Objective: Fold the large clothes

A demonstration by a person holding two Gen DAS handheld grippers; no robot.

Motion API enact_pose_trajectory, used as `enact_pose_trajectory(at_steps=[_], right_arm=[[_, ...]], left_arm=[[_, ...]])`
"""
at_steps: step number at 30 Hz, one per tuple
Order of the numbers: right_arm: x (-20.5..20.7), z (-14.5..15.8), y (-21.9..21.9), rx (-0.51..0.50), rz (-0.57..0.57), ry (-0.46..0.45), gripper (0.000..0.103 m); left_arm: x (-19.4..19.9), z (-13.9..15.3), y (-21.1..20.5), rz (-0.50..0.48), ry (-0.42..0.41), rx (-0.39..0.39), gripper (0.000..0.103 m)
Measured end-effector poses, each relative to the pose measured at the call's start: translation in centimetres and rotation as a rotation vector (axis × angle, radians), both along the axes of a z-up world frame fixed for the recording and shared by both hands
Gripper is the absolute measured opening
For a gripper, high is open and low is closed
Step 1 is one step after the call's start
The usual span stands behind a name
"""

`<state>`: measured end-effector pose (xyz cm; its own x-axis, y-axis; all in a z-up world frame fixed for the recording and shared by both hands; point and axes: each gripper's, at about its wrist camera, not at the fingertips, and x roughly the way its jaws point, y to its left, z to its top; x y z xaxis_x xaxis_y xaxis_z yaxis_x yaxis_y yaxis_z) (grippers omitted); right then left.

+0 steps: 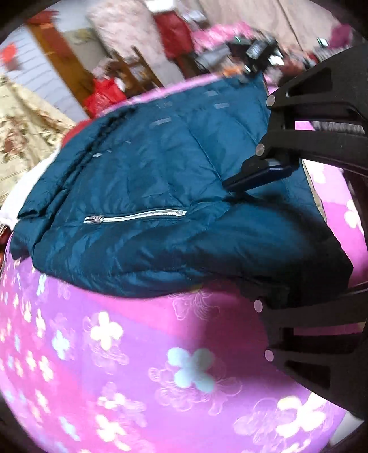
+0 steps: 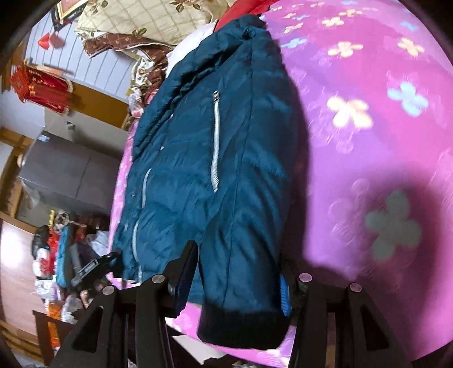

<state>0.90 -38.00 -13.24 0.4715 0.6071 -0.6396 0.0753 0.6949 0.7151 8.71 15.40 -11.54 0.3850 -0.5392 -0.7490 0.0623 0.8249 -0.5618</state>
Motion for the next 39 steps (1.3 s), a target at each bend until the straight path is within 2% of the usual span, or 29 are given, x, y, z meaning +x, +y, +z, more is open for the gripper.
enact_pose_trajectory(at_steps=[2,4,7,11,18,20,28,29,31,32,33,36,39], right_arm=[[0.0,-0.2,0.5,0.027,0.001,-0.005,0.047],[0.3,-0.5,1.0,0.059,0.007,-0.008,0.047],[0.6,-0.7,1.9,0.087,0.003,-0.018,0.047],[0.5,-0.9,2.0,0.11,-0.017,-0.031,0.047],[0.1,-0.8,1.8,0.11,-0.072,-0.037,0.047],[0.1,-0.8,1.7,0.109,-0.08,-0.038,0.047],[0.1,-0.7,2.1,0.091,-0.132,-0.051,0.047],[0.1,-0.7,2.2,0.079,-0.139,-0.054,0.042],[0.3,-0.5,2.6,0.024,-0.145,-0.038,0.029],[0.4,-0.5,2.7,0.017,-0.146,-0.033,0.026],[0.5,-0.5,2.8,0.014,-0.138,-0.02,0.025],[0.8,-0.2,2.6,0.001,-0.122,-0.005,0.02],[0.6,0.7,2.3,0.0,-0.123,-0.019,0.017]], left_arm=[[-0.2,-0.4,0.7,0.027,-0.005,-0.069,0.053],[-0.7,-1.2,1.6,0.066,-0.015,-0.179,0.055],[-0.9,-1.6,2.4,0.09,-0.01,-0.255,0.056],[-1.1,-1.6,2.2,0.076,-0.012,-0.27,0.058],[-1.8,-1.2,1.9,0.052,-0.04,-0.322,0.08],[-1.9,-1.0,1.4,0.042,-0.047,-0.318,0.082],[-2.3,-0.5,-1.2,-0.006,-0.087,-0.181,0.082],[-2.4,-0.5,-1.5,-0.002,-0.089,-0.164,0.082],[-2.7,-0.6,-2.0,0.016,-0.08,-0.117,0.063],[-2.7,-0.8,-2.3,0.019,-0.064,-0.09,0.037],[-2.7,-1.1,-2.5,0.027,-0.043,-0.06,0.029],[-2.6,-0.6,-2.5,0.065,-0.022,-0.021,0.023],[-3.0,1.6,-2.3,0.099,-0.053,0.0,0.021]])
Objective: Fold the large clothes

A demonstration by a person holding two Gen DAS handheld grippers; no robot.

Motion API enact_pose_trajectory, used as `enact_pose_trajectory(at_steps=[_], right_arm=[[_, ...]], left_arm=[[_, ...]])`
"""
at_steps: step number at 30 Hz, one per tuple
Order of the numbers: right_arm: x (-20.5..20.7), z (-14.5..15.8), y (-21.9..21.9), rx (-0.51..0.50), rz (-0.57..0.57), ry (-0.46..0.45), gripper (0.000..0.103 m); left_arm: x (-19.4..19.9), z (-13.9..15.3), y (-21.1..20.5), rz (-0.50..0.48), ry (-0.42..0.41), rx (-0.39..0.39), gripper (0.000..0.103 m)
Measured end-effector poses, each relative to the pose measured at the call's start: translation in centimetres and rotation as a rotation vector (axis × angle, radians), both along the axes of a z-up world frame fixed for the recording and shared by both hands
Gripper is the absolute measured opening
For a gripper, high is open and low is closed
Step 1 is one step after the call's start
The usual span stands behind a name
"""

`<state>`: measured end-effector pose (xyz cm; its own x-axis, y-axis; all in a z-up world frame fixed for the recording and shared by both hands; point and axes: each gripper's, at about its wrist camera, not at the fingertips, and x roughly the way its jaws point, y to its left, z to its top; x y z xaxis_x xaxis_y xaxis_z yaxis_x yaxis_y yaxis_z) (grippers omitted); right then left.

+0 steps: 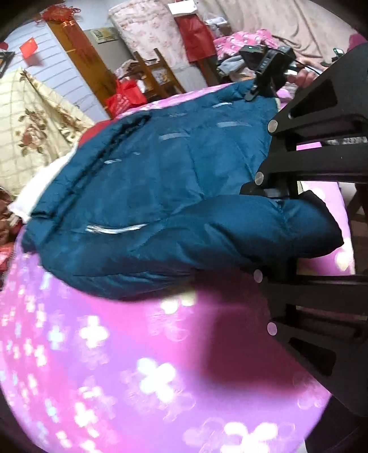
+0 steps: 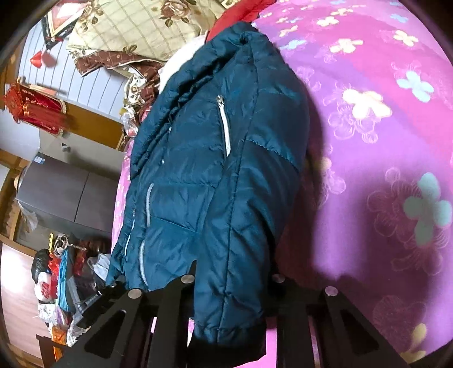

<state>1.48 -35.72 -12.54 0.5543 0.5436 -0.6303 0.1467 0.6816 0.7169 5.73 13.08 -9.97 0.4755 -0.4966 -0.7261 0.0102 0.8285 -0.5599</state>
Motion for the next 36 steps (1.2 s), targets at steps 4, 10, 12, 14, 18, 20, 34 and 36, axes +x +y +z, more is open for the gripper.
enact_pose_trajectory(at_steps=[4,10,12,14,18,20,34,36], right_arm=[[-0.4,1.6,-0.3,-0.017,-0.005,-0.031,0.014],[-2.1,4.1,-0.6,-0.043,0.012,-0.071,0.012],[-2.9,5.1,-0.9,-0.047,0.019,-0.085,0.012],[-3.8,6.2,-1.2,-0.049,0.027,-0.102,0.012],[-6.3,8.0,-1.1,-0.064,0.055,-0.133,0.012],[-7.8,8.5,-0.6,-0.066,0.076,-0.14,0.012],[-7.1,15.6,2.4,-0.153,0.128,-0.309,0.011],[-4.8,16.3,1.8,-0.153,0.092,-0.321,0.011]], left_arm=[[-0.9,3.8,0.0,0.025,-0.089,0.029,0.02],[-2.6,6.9,-0.8,0.031,-0.154,0.084,0.019],[-3.6,7.6,-0.7,0.029,-0.171,0.082,0.019],[-4.4,8.2,-0.5,0.029,-0.186,0.073,0.019],[-6.7,9.1,0.9,0.039,-0.209,0.028,0.018],[-8.0,9.2,1.6,0.049,-0.209,0.009,0.018],[-8.2,13.6,2.6,0.085,-0.305,0.053,0.018],[-6.3,14.7,1.8,0.08,-0.327,0.094,0.019]])
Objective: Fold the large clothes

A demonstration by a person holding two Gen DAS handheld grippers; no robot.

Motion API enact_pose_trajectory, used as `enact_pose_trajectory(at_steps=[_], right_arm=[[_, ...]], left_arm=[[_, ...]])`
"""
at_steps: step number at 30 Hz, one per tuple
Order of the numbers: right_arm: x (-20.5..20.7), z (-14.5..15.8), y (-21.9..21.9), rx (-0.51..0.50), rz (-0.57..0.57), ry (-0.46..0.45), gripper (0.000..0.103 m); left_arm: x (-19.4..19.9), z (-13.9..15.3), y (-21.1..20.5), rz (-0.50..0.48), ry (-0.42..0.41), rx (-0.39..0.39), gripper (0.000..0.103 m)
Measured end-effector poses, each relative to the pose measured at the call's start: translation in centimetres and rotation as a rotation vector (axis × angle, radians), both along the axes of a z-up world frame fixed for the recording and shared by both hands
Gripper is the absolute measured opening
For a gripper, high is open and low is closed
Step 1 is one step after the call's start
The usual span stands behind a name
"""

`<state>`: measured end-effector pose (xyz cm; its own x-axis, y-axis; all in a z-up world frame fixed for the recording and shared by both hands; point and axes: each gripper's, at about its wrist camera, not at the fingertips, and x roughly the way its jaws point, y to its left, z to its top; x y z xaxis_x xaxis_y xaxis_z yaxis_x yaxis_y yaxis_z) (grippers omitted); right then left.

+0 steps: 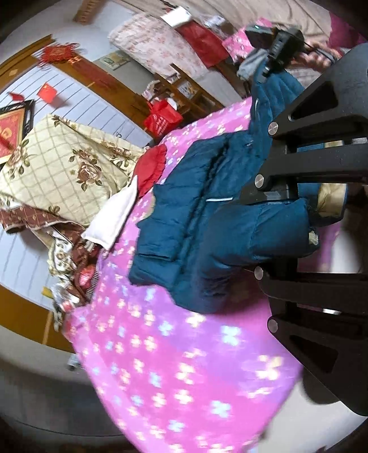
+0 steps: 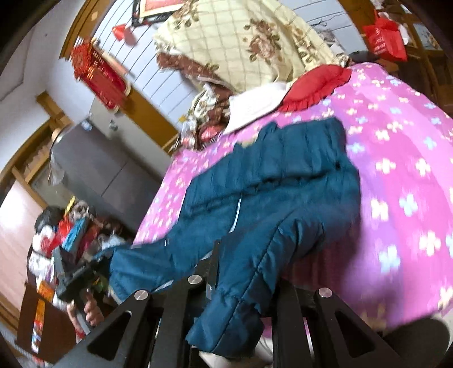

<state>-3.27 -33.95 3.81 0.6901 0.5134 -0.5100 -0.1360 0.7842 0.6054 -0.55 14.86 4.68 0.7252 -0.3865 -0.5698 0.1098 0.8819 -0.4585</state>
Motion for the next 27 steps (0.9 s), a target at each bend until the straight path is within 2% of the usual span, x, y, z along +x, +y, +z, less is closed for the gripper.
enact_pose_trajectory(at_steps=[4,7,13,17,21,24,27], right_arm=[[4.1,2.0,-1.1,-0.015,-0.056,-0.045,0.011],[7.6,3.2,-1.7,-0.025,-0.102,-0.062,0.011],[17.2,4.2,-1.6,-0.103,-0.181,-0.036,0.011],[24.4,2.6,-1.4,-0.195,-0.229,0.011,0.011],[30.8,-2.0,-1.9,-0.222,-0.239,0.127,0.011],[33.8,-5.2,-2.4,-0.22,-0.243,0.199,0.011],[35.0,-7.3,-2.8,-0.189,-0.258,0.227,0.013]], left_arm=[[4.9,2.6,-1.1,0.015,-0.043,0.043,0.019],[10.3,4.4,-2.0,0.048,-0.052,0.08,0.019],[20.8,4.5,-4.1,0.114,-0.002,0.184,0.019],[28.3,1.7,-4.6,0.172,0.078,0.216,0.019],[34.4,-3.1,-5.6,0.189,0.175,0.29,0.02],[37.1,-6.3,-6.4,0.197,0.23,0.331,0.023],[38.8,-9.1,-6.5,0.214,0.259,0.34,0.028]])
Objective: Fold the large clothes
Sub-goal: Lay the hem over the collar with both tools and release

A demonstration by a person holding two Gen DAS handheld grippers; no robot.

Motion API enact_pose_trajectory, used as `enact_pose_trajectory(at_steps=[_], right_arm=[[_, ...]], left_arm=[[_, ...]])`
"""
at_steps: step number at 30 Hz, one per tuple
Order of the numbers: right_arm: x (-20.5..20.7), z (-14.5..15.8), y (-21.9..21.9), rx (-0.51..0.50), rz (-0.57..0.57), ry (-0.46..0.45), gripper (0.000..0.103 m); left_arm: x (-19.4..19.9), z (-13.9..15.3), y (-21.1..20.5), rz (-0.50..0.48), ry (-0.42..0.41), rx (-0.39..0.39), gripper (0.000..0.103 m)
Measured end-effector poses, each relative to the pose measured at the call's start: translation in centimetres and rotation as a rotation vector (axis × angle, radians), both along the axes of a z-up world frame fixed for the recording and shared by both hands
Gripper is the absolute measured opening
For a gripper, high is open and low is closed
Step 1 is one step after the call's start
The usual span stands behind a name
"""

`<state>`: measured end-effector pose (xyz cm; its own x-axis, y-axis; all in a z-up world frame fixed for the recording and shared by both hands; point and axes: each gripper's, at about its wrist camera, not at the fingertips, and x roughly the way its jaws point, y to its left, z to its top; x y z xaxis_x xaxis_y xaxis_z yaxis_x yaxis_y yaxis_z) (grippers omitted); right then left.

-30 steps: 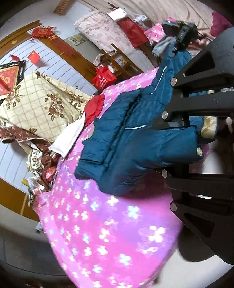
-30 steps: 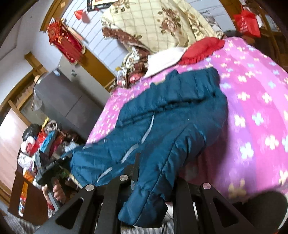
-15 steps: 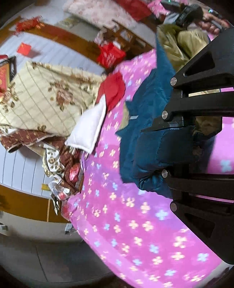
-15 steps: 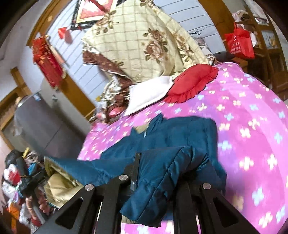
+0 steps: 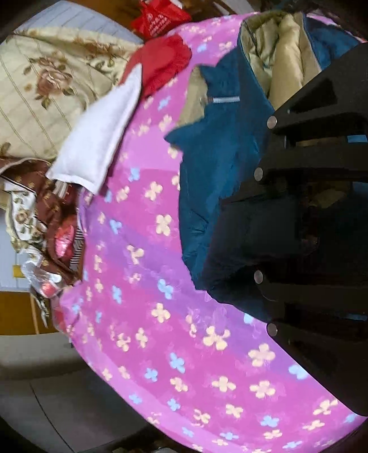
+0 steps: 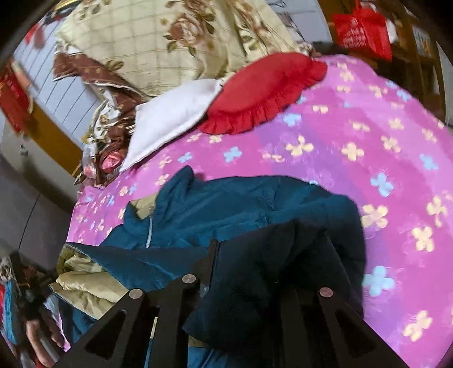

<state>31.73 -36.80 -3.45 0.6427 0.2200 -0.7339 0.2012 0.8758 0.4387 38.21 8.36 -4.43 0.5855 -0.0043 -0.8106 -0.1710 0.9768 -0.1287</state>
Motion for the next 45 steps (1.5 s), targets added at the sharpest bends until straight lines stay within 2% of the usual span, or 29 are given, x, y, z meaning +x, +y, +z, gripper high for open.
enact_pose_trajectory(at_steps=[3,6,8,9,11,12,14,18,21,23,26,28,31,33,34,38,45], right_arm=[[0.1,-1.2,0.1,-0.012,0.0,-0.004,0.013],[-0.1,-0.6,-0.1,0.012,0.01,-0.015,0.017],[-0.7,0.4,-0.7,0.077,0.008,-0.05,0.024],[-1.4,1.3,-1.4,0.143,0.007,-0.098,0.026],[-2.4,2.9,-2.0,0.231,0.011,-0.16,0.044],[-2.7,3.6,-2.0,0.255,0.012,-0.176,0.048],[-3.5,5.2,-1.9,0.266,0.005,-0.203,0.054],[-5.3,8.3,-0.6,0.193,0.016,-0.264,0.058],[-7.0,10.4,0.7,0.074,0.015,-0.314,0.064],[-7.4,10.7,2.4,-0.017,0.049,-0.309,0.065],[-6.6,8.6,6.3,-0.166,0.165,-0.226,0.065],[-5.6,6.4,8.0,-0.231,0.192,-0.172,0.065],[-3.5,2.8,8.9,-0.265,0.2,-0.096,0.065],[-2.0,0.6,8.9,-0.305,0.19,-0.056,0.065],[-1.4,-0.3,8.8,-0.332,0.183,-0.057,0.065],[1.5,-1.9,7.8,-0.372,0.156,-0.056,0.065],[8.0,-3.9,5.9,-0.314,0.097,-0.024,0.066]], left_arm=[[0.5,-1.4,0.3,0.005,0.012,-0.02,0.031],[0.2,-0.6,1.0,-0.004,0.021,-0.07,0.031],[-0.7,1.0,2.7,0.001,-0.01,-0.207,0.036],[-1.3,1.9,3.7,-0.002,-0.033,-0.291,0.039],[-2.3,3.4,4.9,-0.01,-0.069,-0.409,0.052],[-2.8,4.0,5.5,-0.014,-0.086,-0.456,0.061],[-4.2,5.5,6.1,-0.003,-0.123,-0.51,0.072],[-6.3,7.9,6.0,-0.04,-0.164,-0.585,0.073],[-7.3,9.3,5.0,-0.054,-0.173,-0.533,0.073],[-7.8,9.6,2.8,-0.082,-0.169,-0.419,0.073],[-7.8,8.0,-1.3,-0.152,-0.132,-0.268,0.073],[-7.3,5.8,-4.0,-0.202,-0.09,-0.22,0.073],[-5.5,2.5,-6.5,-0.235,-0.032,-0.212,0.073],[-4.0,0.2,-8.0,-0.227,0.013,-0.164,0.073],[-3.0,-1.0,-8.7,-0.217,0.016,-0.116,0.073],[-0.1,-2.4,-10.5,-0.211,-0.02,0.026,0.08],[6.2,-4.4,-11.8,-0.178,-0.011,0.065,0.083]])
